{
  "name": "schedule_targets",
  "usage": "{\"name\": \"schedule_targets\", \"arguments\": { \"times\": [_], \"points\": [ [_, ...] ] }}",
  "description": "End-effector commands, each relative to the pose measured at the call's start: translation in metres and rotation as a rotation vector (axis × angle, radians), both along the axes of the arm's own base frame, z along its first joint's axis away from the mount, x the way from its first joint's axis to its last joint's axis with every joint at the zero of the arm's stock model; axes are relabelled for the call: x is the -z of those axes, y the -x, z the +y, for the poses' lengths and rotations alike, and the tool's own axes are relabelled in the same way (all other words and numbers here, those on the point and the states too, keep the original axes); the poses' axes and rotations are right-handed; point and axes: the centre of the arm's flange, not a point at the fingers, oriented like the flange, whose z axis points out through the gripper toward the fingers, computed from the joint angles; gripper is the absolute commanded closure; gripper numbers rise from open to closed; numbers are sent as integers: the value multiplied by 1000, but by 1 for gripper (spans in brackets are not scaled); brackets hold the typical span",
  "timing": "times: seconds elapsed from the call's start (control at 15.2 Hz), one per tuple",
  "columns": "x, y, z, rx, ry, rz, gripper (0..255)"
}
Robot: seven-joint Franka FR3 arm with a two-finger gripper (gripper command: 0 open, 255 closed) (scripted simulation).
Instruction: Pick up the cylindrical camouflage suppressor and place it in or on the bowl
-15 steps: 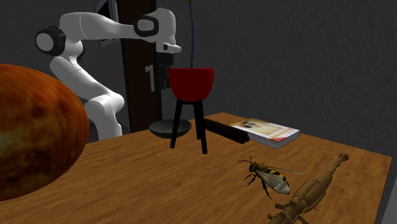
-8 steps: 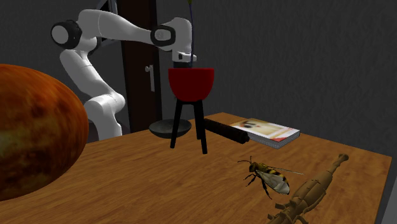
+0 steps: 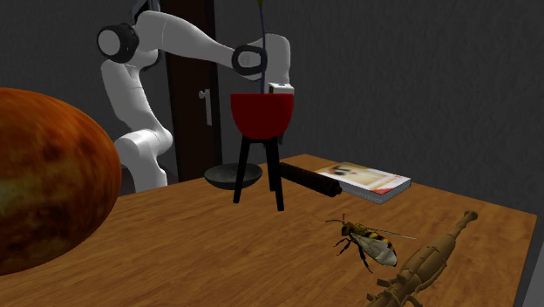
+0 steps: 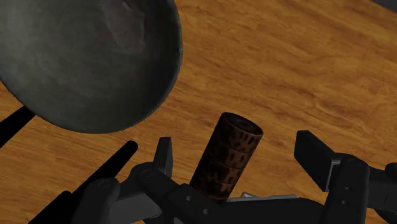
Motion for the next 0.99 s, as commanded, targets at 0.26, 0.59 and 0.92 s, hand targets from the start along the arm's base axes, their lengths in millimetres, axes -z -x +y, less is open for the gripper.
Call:
{"name": "schedule_targets", "arguments": {
  "times": [0.26, 0.59, 0.92],
  "points": [
    [31, -59, -41, 155, 9, -12, 0],
    [52, -98, -77, 266, 15, -20, 0],
    [78, -98, -78, 266, 15, -20, 0]
  ]
}}
